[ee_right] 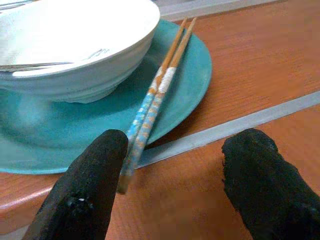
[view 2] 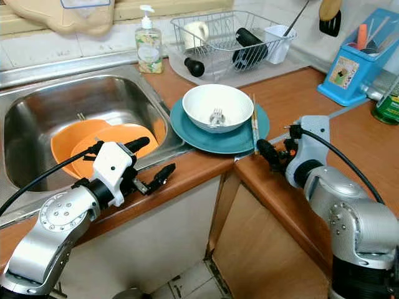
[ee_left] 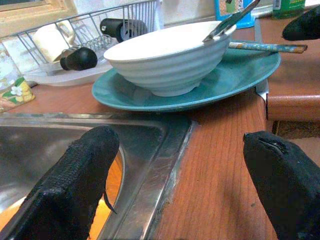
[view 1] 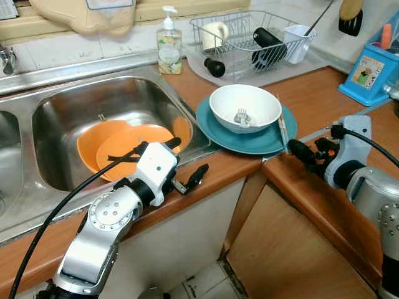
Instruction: Kitchen organization
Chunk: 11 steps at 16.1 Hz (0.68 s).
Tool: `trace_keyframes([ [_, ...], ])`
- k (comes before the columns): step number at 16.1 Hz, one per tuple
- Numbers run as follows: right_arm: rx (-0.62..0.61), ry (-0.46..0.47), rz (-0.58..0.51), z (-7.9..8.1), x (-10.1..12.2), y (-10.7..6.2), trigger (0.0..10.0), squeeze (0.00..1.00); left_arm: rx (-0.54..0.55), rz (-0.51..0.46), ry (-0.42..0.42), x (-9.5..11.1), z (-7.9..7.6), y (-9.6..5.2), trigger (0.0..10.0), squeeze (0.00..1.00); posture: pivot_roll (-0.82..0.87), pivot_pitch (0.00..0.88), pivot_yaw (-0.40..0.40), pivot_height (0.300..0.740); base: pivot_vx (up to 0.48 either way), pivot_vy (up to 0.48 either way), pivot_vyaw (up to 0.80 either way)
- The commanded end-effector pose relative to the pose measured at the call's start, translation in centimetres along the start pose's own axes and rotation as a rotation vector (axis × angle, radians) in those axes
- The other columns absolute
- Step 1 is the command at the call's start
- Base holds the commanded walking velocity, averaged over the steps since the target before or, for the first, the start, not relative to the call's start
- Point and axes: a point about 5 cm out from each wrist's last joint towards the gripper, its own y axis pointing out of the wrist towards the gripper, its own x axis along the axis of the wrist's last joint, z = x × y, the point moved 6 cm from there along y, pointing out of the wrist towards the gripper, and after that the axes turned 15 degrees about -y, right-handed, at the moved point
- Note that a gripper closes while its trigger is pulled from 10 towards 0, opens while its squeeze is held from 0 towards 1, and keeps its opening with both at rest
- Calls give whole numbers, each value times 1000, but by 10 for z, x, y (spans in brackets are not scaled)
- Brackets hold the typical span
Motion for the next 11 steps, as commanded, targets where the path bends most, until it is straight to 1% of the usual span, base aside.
trace_keyframes([
  [1, 21, 12, -6, 4, 5, 1, 10000, 0, -11, -9, 13, 4, -1, 1, 10000, 0, -34, 0, 6, 740, 0, 0, 0],
  [3, 33, 20, -2, 6, 6, 2, 10000, 0, -15, -9, 11, 4, -2, 1, 10000, 0, -34, 0, 6, 740, 0, 0, 0],
  [5, 55, 13, 24, 9, 4, 5, 10000, 0, -57, -2, -9, 4, -9, 0, 10000, 0, -33, 0, 4, 740, 0, 0, 0],
  [6, 57, 14, 33, 10, 3, 7, 9647, 0, -85, 5, -23, 3, -14, -1, 10000, 0, -33, 0, 4, 740, 0, 0, 0],
  [7, 59, 16, 40, 10, 3, 8, 7686, 0, -100, 9, -37, 2, -17, -2, 10000, 0, -33, 0, 4, 740, 0, 0, 0],
  [8, 56, 19, 53, 9, 1, 9, 4863, 0, -110, 15, -42, 1, -19, -2, 10000, 0, -33, 0, 3, 740, 0, 0, 0],
  [10, 53, 23, 66, 9, 0, 9, 4863, 0, -117, 20, -42, 1, -20, -3, 10000, 0, -32, 0, 3, 740, 0, 0, 0],
  [11, 35, 27, 81, 3, -2, 11, 2863, 0, -118, 24, -40, 0, -21, -3, 10000, 0, -32, 0, 3, 740, 0, 0, 0],
])
